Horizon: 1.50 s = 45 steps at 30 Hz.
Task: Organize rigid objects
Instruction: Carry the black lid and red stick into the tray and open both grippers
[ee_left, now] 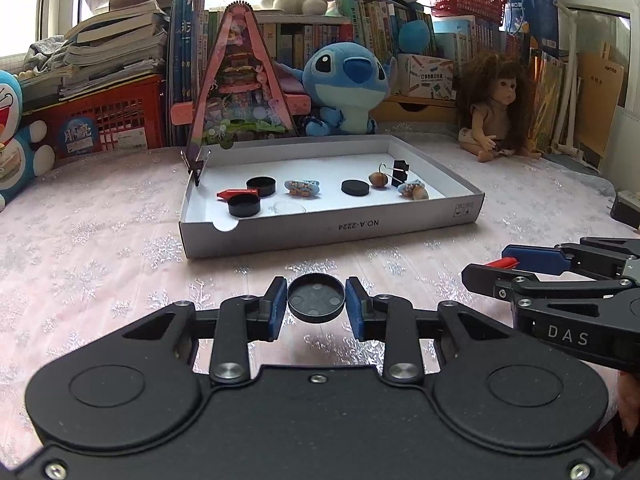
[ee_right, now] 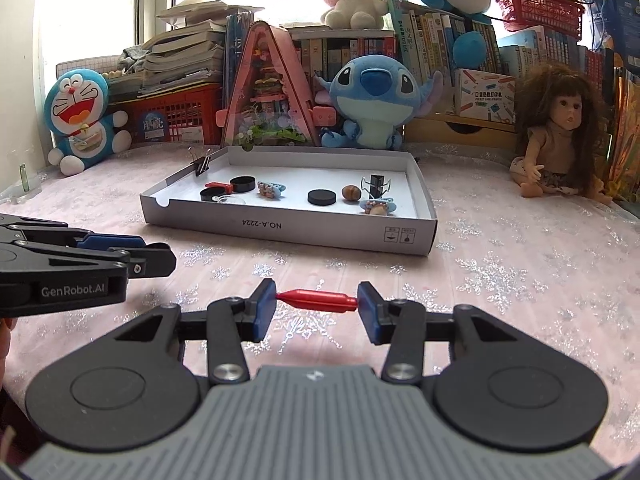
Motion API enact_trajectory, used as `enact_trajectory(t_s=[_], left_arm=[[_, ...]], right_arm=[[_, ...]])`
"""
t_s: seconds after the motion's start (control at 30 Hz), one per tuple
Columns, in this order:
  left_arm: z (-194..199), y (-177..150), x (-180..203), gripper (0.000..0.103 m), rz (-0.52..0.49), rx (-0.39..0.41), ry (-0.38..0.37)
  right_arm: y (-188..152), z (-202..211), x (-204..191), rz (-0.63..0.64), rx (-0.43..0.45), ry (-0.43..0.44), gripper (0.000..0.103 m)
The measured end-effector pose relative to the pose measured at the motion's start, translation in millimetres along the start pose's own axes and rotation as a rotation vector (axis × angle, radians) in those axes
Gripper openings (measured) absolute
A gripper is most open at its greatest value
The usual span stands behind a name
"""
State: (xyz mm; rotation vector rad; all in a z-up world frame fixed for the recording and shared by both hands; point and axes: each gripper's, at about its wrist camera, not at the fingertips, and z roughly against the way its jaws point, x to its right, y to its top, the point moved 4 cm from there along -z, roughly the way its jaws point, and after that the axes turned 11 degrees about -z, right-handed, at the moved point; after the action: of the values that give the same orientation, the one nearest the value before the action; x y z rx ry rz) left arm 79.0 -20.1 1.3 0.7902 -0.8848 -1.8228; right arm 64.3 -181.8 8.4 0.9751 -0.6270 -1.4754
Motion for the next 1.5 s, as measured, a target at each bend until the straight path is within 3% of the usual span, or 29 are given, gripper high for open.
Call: enact_trajectory(t_s=[0.67,1.5], left_arm=[[-46,63,-37,0.030,0.107,0.041,0.073],[-109,53,-63,0.030,0.116,-0.057,0.157]], right_arm=[[57,-40,21,-0.084,0.060,-0.012,0.050],[70,-111,11,-0.117,-0.003,-0.010,0.050]])
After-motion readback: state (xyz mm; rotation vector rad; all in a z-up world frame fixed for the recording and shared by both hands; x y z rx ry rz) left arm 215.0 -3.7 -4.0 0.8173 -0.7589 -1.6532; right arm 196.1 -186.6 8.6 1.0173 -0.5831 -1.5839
